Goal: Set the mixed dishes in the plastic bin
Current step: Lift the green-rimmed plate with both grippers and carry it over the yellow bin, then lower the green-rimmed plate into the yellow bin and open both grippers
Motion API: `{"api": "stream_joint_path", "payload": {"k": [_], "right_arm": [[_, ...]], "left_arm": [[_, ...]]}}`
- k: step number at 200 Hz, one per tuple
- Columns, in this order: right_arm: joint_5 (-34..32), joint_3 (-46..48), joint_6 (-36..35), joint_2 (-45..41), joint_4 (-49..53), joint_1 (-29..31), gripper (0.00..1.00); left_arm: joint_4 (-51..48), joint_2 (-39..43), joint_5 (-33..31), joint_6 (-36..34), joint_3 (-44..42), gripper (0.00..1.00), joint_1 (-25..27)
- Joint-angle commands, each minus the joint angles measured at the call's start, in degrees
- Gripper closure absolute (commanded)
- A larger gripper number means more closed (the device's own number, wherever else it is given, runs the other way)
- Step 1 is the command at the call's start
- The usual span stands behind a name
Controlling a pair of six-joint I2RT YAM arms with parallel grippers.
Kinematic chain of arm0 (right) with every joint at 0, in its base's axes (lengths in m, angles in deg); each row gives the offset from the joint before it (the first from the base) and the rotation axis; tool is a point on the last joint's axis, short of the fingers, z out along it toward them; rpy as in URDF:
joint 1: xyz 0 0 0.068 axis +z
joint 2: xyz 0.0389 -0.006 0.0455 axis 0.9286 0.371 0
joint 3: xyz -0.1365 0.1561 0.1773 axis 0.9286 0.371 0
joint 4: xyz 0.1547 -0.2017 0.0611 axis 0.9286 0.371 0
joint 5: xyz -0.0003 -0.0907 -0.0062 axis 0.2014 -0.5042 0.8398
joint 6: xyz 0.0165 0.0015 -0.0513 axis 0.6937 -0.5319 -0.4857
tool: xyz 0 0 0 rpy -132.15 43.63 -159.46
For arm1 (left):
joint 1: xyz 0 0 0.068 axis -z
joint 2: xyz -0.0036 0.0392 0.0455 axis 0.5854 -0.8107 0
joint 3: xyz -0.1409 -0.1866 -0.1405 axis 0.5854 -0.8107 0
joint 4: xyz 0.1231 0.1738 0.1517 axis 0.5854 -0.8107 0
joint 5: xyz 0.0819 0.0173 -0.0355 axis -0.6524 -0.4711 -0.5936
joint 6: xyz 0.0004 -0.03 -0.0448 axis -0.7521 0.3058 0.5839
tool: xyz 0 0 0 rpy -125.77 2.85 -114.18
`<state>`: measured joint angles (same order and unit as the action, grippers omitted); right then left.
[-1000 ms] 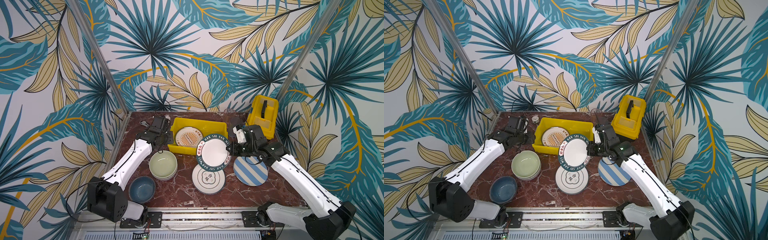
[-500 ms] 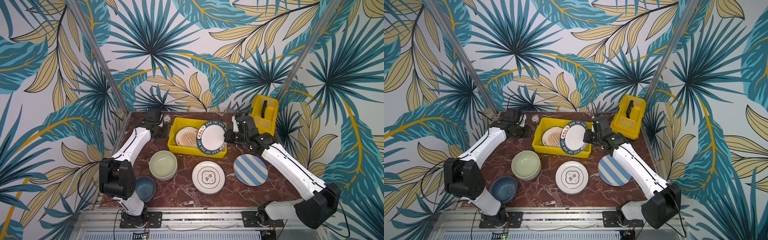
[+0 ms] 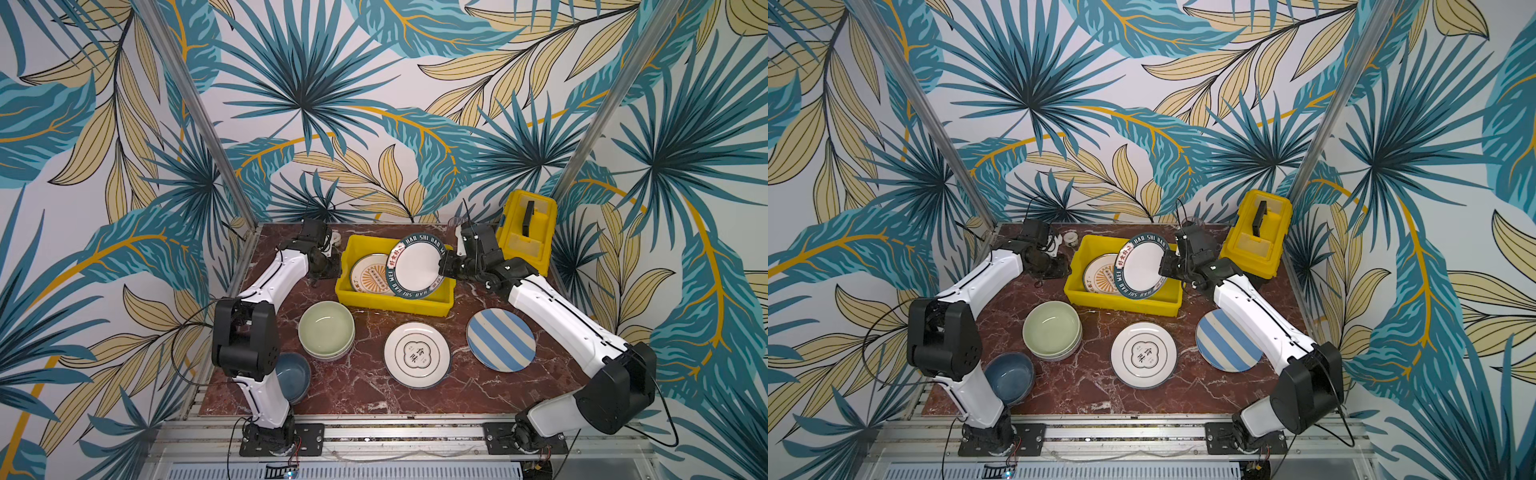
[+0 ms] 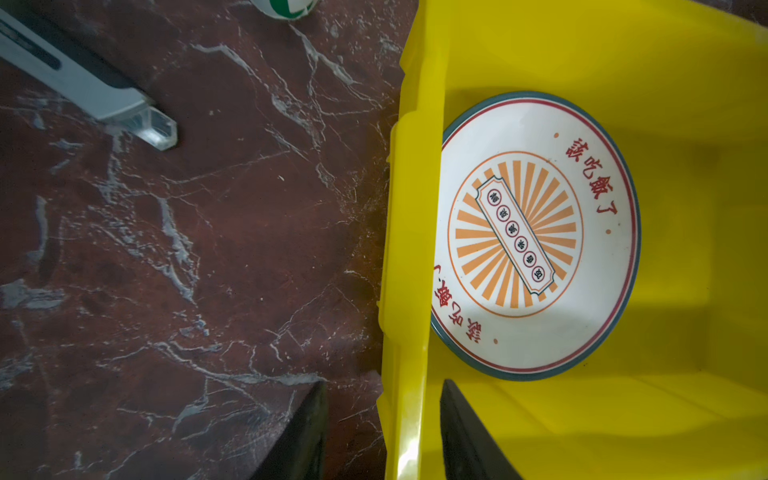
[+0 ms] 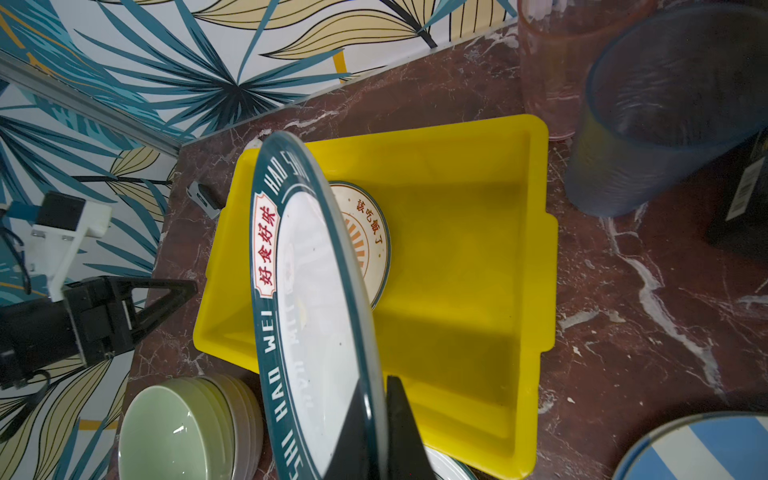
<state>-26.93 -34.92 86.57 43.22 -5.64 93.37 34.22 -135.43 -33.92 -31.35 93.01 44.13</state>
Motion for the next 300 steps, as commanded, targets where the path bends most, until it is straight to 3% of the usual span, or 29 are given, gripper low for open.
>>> {"api": "stream_joint_path", "payload": {"k": [1,77,204,300], "right_arm": [[1.0,-2.1,1.1,1.5,-4.7,0.0,1.00],[1.3,-3.8,3.4,8.4,-9.0,0.0,1.00],[8.8,-7.2,10.2,22.8,-18.7,-0.1,1.00],[13.4,-7.2,14.0,28.6,-23.5,0.3,1.00]], "left_arm": [[-0.4,-1.5,2.3,-0.6,2.4,0.58,-0.3],[-0.4,-3.8,6.4,-1.3,2.1,0.66,-0.3],[-0.4,-4.6,8.0,0.0,1.5,0.86,-0.3],[-0.4,-4.0,8.6,0.4,0.8,0.86,-0.3]]}}
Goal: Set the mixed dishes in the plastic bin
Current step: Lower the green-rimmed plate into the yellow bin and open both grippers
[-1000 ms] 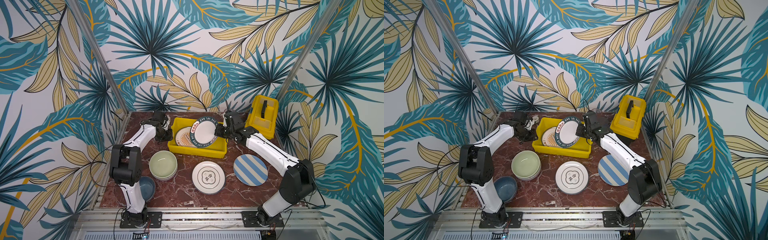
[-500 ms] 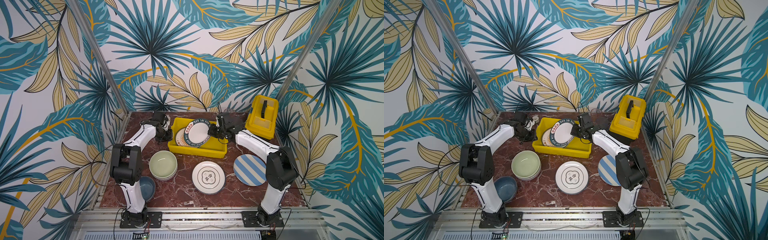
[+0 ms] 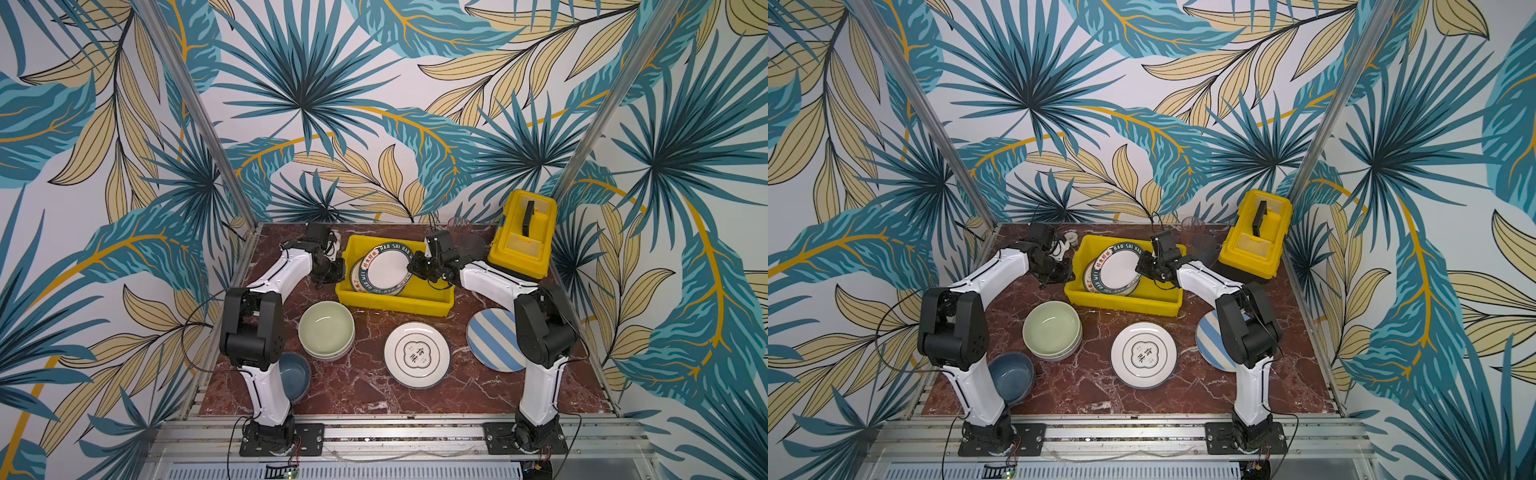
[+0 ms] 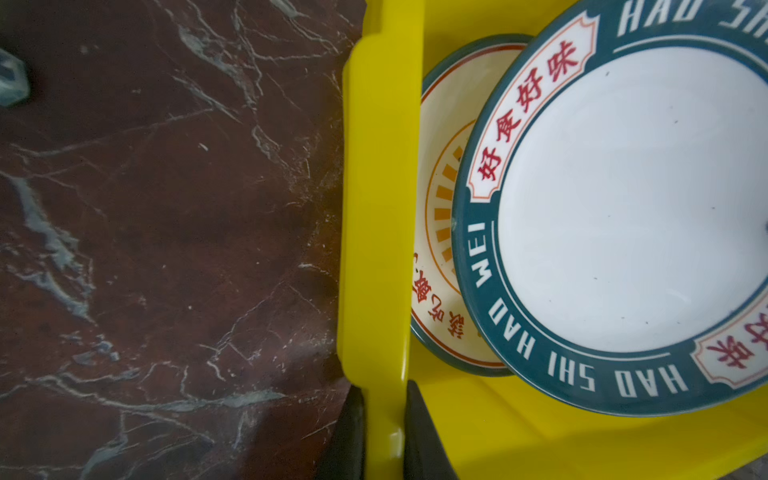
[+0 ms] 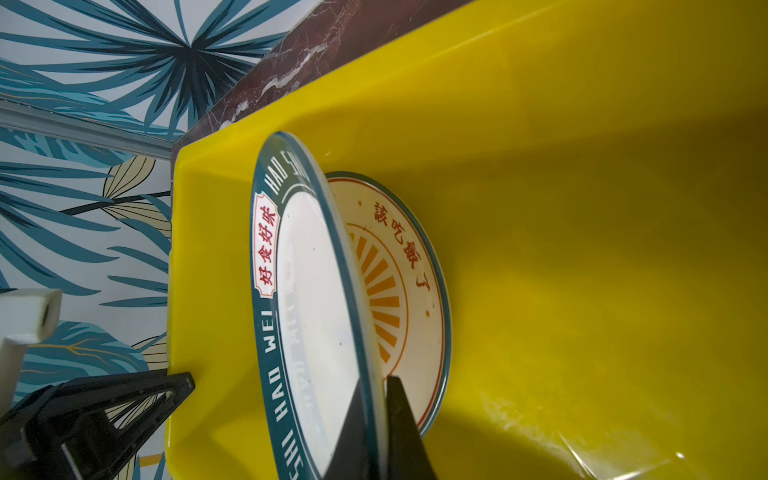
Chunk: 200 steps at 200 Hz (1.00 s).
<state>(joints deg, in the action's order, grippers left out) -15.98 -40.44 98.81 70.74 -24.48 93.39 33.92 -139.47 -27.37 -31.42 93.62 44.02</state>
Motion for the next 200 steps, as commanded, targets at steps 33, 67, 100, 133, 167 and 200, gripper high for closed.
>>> {"api": "stream_joint_path", "payload": {"k": [33,67,100,133,167,200], "right_arm": [[3.8,-1.8,2.1,2.9,-5.5,0.3,1.00],[4.5,-2.2,2.4,4.5,-5.7,0.6,1.00],[4.9,-3.1,2.3,6.0,-5.3,0.8,1.00],[4.8,-3.9,2.0,7.1,-4.4,1.1,0.92],[4.1,-4.4,1.2,7.7,-3.2,1.4,0.81],[3.1,-5.2,0.1,7.9,-1.3,1.7,0.76]], "left_arm": [[-0.1,0.0,2.4,0.6,0.3,0.86,-0.2],[-0.1,-0.1,2.5,0.7,0.6,0.86,-0.2],[-0.1,0.1,2.7,0.6,0.5,0.86,-0.2],[-0.1,0.3,2.6,0.6,0.5,0.86,-0.2],[-0.1,0.4,2.7,0.6,0.6,0.86,-0.2],[-0.1,0.3,2.8,0.5,0.7,0.86,-0.2]]}}
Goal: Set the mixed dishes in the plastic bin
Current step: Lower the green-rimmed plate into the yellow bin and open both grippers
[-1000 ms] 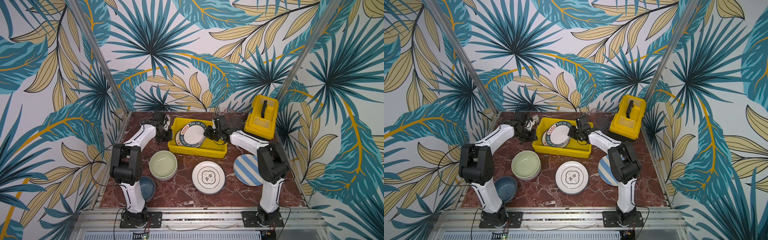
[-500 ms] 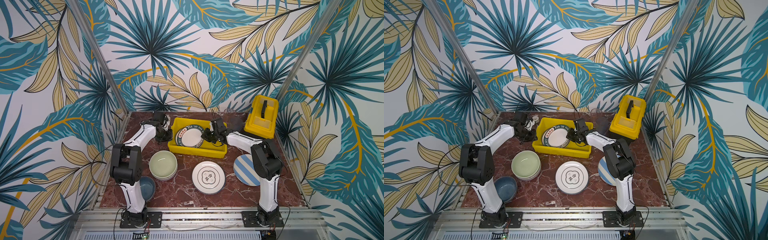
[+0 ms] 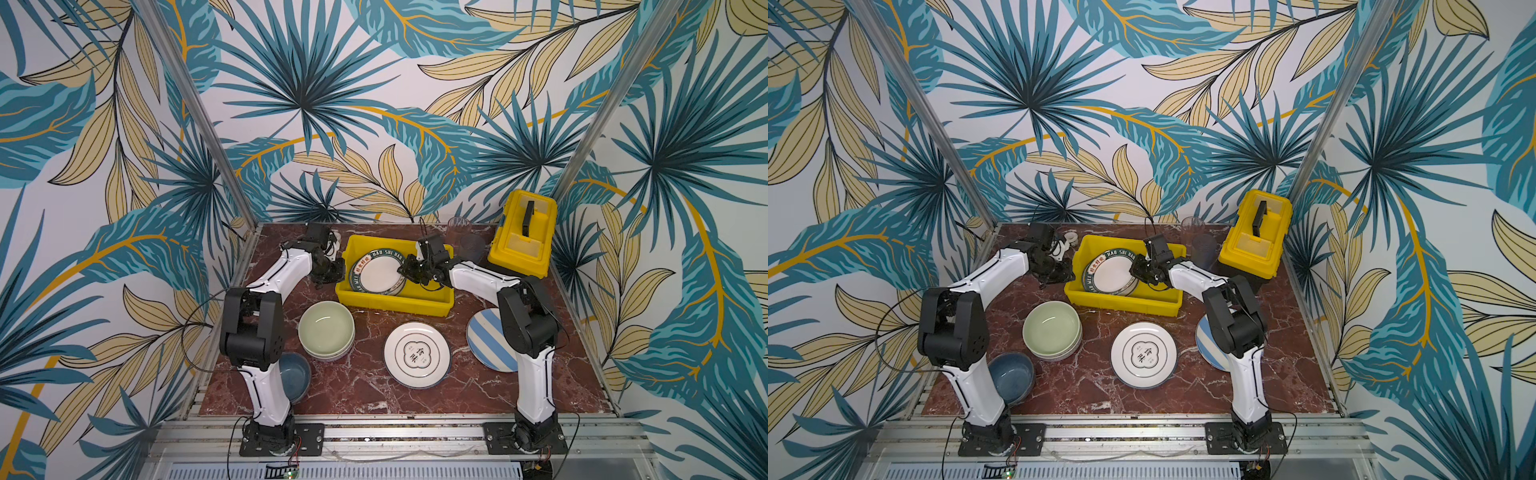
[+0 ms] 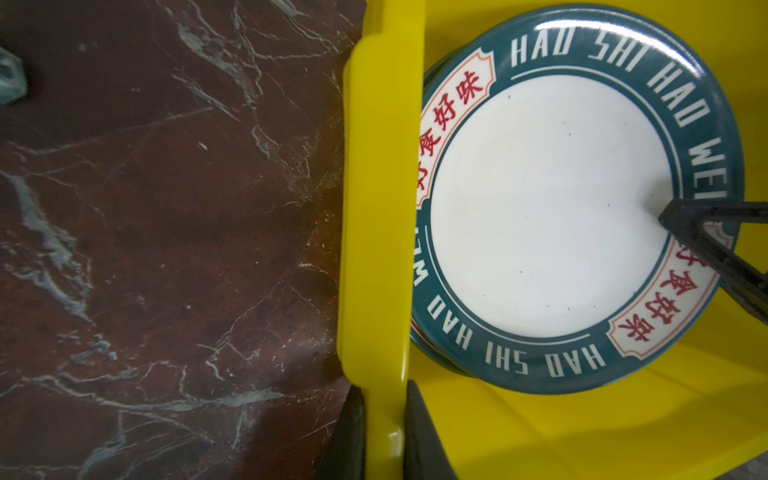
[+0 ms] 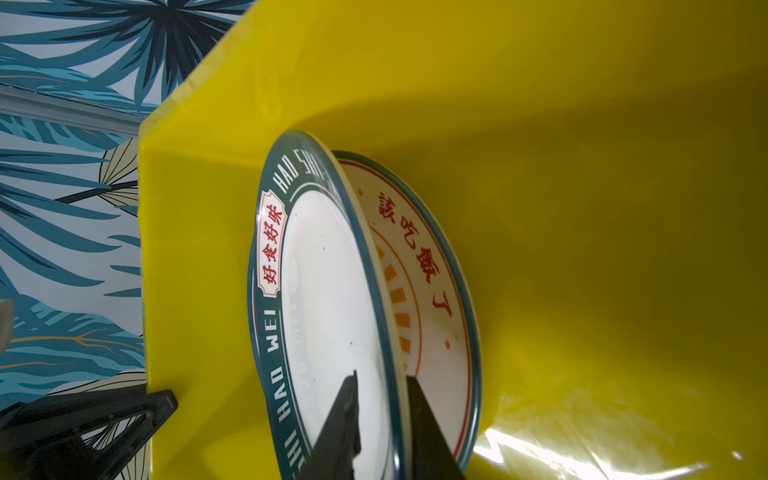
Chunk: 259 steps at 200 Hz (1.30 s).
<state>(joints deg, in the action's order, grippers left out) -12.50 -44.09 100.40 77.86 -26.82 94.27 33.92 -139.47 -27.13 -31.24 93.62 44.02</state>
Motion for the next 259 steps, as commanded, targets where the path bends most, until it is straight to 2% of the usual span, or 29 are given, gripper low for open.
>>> {"api": "stream_joint_path", "payload": {"k": [1,56,83,136,173,228,259], "right_arm": [[-0.4,-1.6,-1.5,0.8,1.1,0.8,0.76],[-6.6,-4.1,-6.1,0.4,11.1,1.5,0.60],[-9.1,-5.5,-8.0,0.5,14.8,1.6,0.59],[-9.5,-8.3,-9.4,2.4,18.2,2.2,0.56],[-10.0,-10.8,-10.4,4.2,20.7,2.7,0.51],[-14.6,-15.9,-13.0,7.0,27.0,3.9,0.39],[-15.5,-17.5,-13.5,8.2,28.4,4.3,0.38]], "left_arm": [[0.0,0.3,2.6,0.3,0.7,0.86,-0.2],[-0.1,0.5,2.4,0.3,0.1,0.86,-0.2],[-0.1,0.5,2.4,0.3,0.3,0.86,-0.2],[-0.1,0.6,2.4,0.3,0.3,0.86,-0.2],[-0.1,0.6,2.6,0.3,0.3,0.86,-0.2],[-0.1,0.5,2.6,0.3,0.5,0.86,-0.2],[-0.1,0.5,2.5,0.2,0.5,0.86,-0.2]]}}
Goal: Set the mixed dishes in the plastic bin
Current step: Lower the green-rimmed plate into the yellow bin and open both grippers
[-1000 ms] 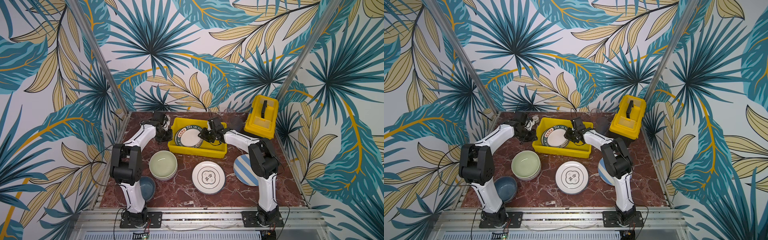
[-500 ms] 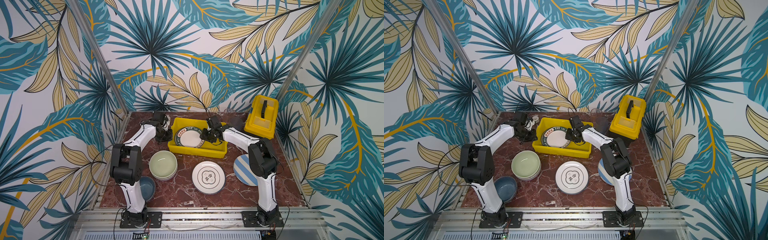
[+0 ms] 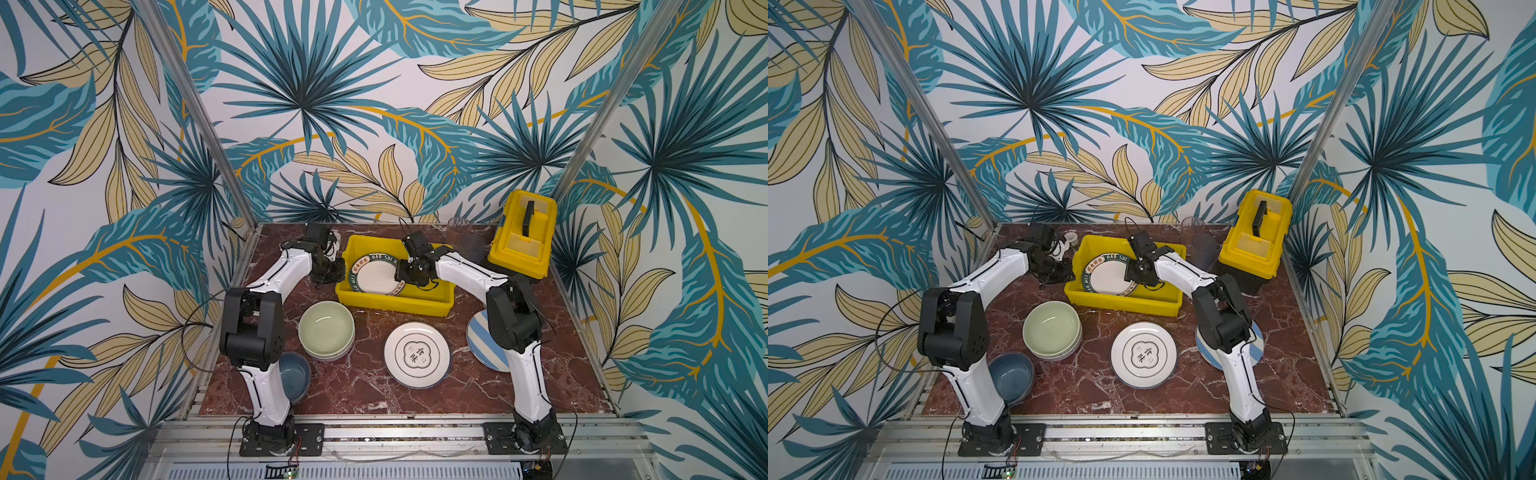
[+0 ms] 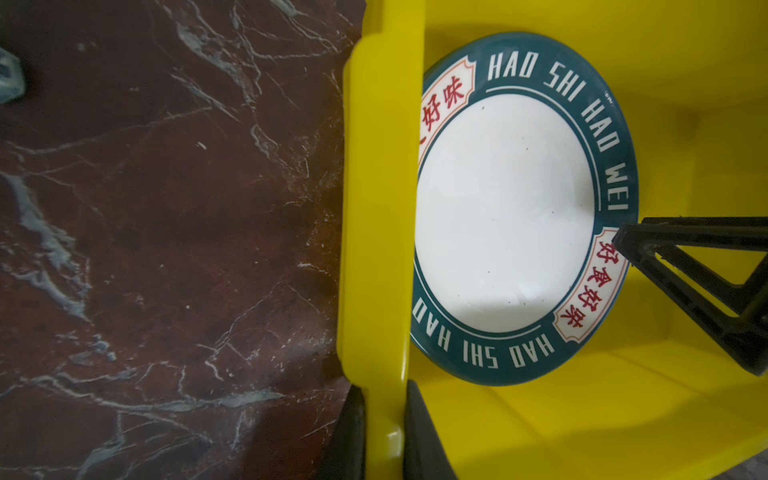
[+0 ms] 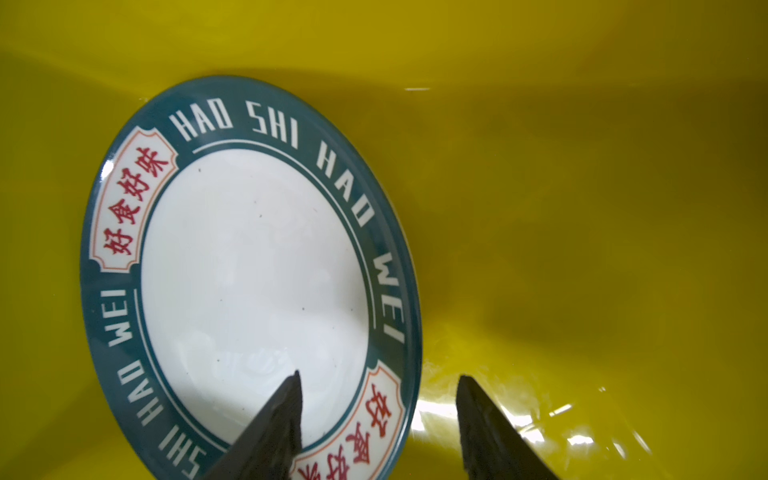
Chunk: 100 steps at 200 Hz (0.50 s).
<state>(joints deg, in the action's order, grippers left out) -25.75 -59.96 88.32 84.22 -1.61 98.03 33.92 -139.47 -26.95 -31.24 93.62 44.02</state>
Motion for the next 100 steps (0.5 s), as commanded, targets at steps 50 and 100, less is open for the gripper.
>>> {"api": "stream_joint_path", "payload": {"k": [50,100], "right_arm": [[0.1,-2.9,-1.5,3.4,2.6,1.3,0.39],[0.9,-5.0,-1.6,4.4,2.9,2.0,0.39]], "left_arm": [[-0.1,0.5,2.5,0.2,0.6,0.86,-0.2],[-0.1,0.6,2.5,0.0,0.5,0.86,-0.2]]}}
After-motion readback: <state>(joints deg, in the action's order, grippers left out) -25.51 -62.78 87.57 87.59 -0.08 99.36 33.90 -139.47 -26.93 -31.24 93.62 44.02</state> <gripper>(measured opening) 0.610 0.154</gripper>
